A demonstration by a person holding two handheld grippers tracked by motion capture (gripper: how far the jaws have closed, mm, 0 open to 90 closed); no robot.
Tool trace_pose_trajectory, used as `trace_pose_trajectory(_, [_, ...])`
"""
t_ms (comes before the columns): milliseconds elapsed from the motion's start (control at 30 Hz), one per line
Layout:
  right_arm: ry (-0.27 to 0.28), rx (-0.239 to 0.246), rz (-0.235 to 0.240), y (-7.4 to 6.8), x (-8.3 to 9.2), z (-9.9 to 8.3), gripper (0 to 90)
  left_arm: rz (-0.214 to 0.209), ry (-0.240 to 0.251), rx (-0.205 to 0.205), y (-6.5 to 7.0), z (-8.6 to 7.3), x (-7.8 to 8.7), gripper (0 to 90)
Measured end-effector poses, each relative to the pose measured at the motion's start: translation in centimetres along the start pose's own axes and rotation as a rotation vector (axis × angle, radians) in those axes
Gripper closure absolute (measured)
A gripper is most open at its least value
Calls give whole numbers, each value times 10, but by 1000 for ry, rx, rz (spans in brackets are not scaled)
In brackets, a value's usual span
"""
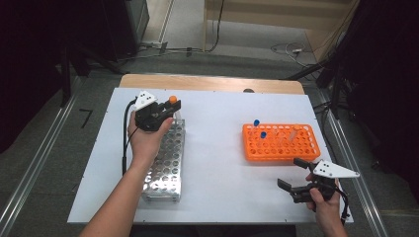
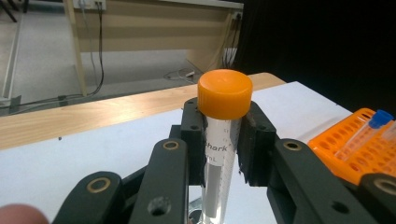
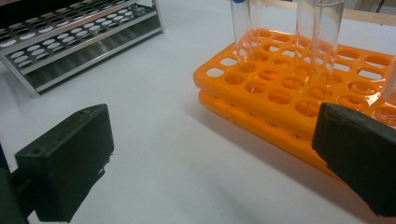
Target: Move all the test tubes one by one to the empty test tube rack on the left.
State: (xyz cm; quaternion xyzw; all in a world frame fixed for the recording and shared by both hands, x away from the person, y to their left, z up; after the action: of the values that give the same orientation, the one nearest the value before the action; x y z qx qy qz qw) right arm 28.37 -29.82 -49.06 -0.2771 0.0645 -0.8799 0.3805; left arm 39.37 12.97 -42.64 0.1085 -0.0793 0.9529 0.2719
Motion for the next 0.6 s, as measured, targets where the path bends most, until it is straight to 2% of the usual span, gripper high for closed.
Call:
trace_pose_trajectory(67, [1,2,-1,0,0,0,0,17,-14,-18,1,-1,-2,746])
trace_pose_trajectory(233, [0,2,-1,0,0,0,0,30,-31,-44,1,-6,-6,746])
trace_pose_trajectory(467, [-5,0,-7,2,-1,-1,0,30,-40,-48,4,-12,-11,747])
trace_pose_trajectory(533, [-4,2,-7,2,-1,0,0,31,-58,-61,6,-14,-13,746])
trace_pose_trajectory(600, [-6,3,-6,1,-2,-1,0,33,-70,-52,6,-17,-14,746])
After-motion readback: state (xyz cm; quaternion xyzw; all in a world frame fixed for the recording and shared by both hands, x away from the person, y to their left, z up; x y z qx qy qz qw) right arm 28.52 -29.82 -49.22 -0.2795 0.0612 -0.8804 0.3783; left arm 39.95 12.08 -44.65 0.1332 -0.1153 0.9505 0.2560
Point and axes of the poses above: each handheld gripper's, and its own axes: x roughly backward along the jaws, z roughly out of its top, y roughly to its right, the point moved 5 cm from there along -x, roughly forward along the jaws, and after that the axes turned 15 degrees about -x, right-handed, at the moved point
